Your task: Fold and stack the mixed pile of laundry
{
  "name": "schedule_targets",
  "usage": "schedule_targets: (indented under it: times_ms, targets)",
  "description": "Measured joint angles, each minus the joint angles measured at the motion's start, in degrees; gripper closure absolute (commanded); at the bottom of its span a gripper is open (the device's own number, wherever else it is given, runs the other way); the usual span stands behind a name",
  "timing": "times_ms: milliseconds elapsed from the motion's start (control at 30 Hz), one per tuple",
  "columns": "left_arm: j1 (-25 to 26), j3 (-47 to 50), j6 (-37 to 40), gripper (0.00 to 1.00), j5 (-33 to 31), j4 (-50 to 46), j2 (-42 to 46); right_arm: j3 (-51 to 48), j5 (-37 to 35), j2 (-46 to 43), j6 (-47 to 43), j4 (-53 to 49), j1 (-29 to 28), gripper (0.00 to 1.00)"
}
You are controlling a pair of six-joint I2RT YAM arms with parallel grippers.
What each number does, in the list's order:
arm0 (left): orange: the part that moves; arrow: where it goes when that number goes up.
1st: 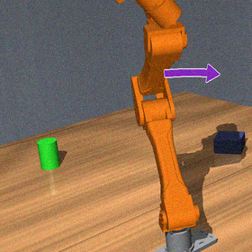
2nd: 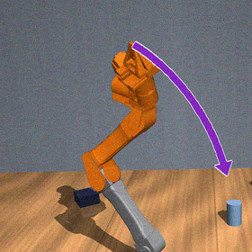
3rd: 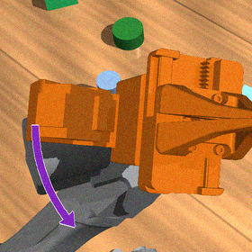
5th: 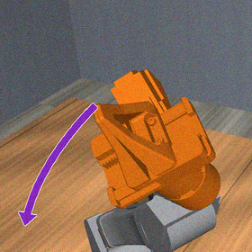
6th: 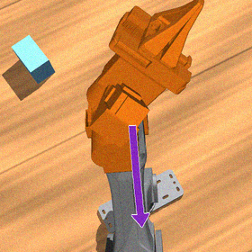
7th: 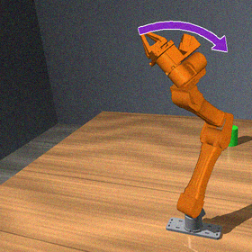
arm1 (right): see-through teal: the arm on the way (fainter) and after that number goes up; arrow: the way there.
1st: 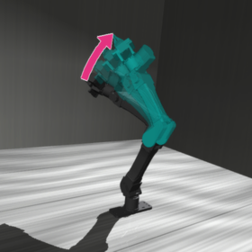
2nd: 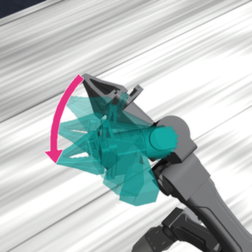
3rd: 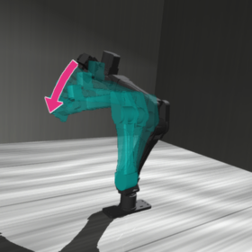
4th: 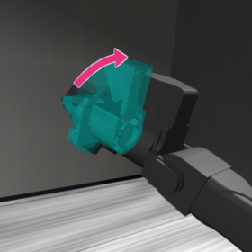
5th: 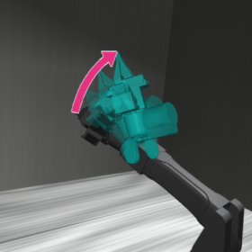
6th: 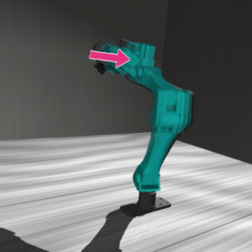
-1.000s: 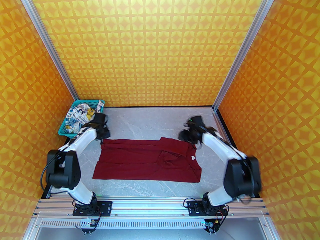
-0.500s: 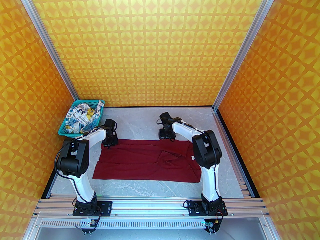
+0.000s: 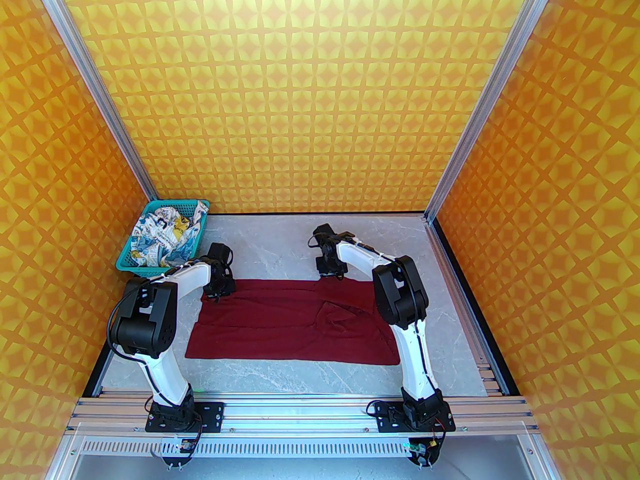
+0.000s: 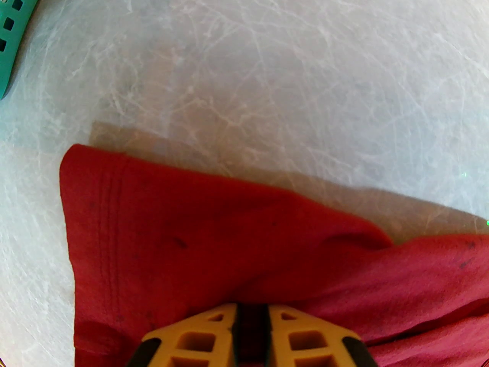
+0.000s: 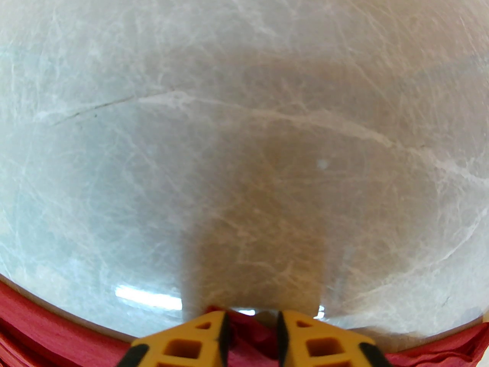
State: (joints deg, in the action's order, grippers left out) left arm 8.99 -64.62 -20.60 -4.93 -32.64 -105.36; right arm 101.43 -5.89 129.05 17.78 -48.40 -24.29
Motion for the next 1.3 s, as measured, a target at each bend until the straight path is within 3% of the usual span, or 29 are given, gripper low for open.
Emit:
schedule_targets:
  times_ms: [200,700,1300]
  targets:
    - [0.0,0.2,0.0,0.83,0.0,0.1,0.3,0.0,0.0,-0.3,-0.2,-0.5,-0.1,0.98]
    - [0.0,1.1,-0.4,0.83,0.0,-0.7,1.8,-6.8,-0.2,-10.3,0.4,-0.2,-1.1,0.96]
    - [-2.1,3.4,-3.5,0.81,0.0,-1.9,13.1,-38.6,3.6,-36.8,8.0,11.0,-7.7,0.93]
